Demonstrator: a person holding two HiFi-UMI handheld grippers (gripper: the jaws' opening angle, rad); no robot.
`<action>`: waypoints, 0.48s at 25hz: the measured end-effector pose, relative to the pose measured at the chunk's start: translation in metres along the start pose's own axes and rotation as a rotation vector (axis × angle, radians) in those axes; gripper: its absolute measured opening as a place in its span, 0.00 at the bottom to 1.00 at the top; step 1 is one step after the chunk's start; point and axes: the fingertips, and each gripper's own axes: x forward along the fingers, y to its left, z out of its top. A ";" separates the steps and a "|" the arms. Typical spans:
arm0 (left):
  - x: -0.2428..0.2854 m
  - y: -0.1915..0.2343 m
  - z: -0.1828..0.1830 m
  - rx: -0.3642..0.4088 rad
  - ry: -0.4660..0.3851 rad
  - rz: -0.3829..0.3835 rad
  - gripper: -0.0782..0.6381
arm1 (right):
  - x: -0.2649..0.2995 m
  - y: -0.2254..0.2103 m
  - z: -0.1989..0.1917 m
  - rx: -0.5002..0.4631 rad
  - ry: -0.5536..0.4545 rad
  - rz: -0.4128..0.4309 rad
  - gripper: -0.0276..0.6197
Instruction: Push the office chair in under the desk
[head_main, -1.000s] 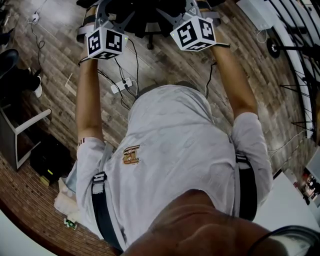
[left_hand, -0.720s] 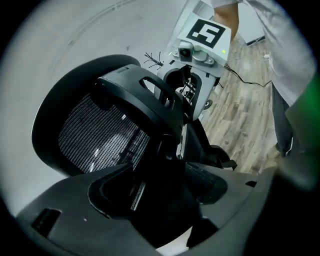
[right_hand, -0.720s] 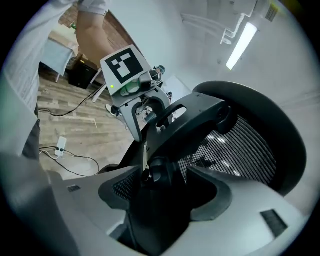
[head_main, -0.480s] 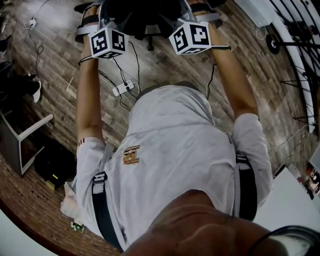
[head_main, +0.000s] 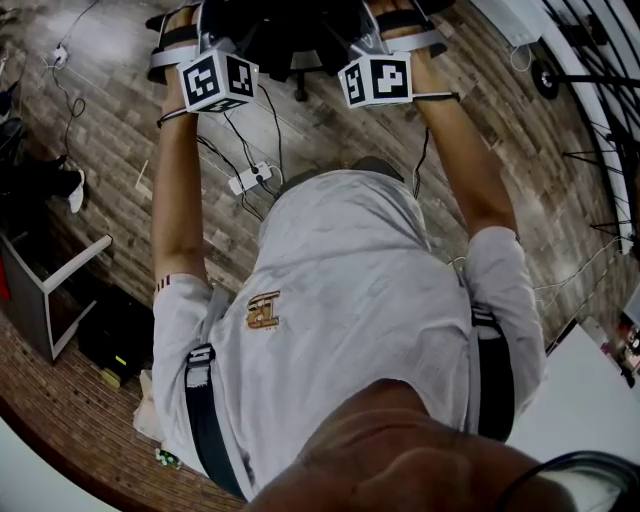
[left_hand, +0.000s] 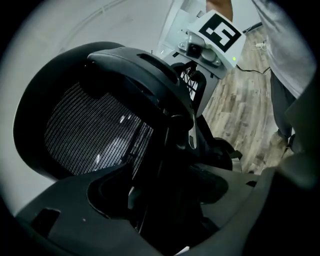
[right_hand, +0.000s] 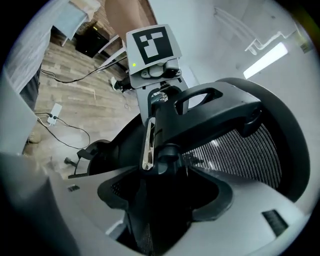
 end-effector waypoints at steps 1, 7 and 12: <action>0.000 0.000 0.000 0.003 -0.010 -0.003 0.58 | 0.001 0.000 0.000 -0.005 0.003 0.000 0.46; 0.001 0.001 -0.002 0.014 -0.034 -0.030 0.58 | 0.010 0.000 -0.001 0.000 0.026 0.042 0.47; 0.008 0.003 -0.006 0.019 -0.051 -0.045 0.58 | 0.020 -0.002 -0.004 -0.026 0.041 0.012 0.47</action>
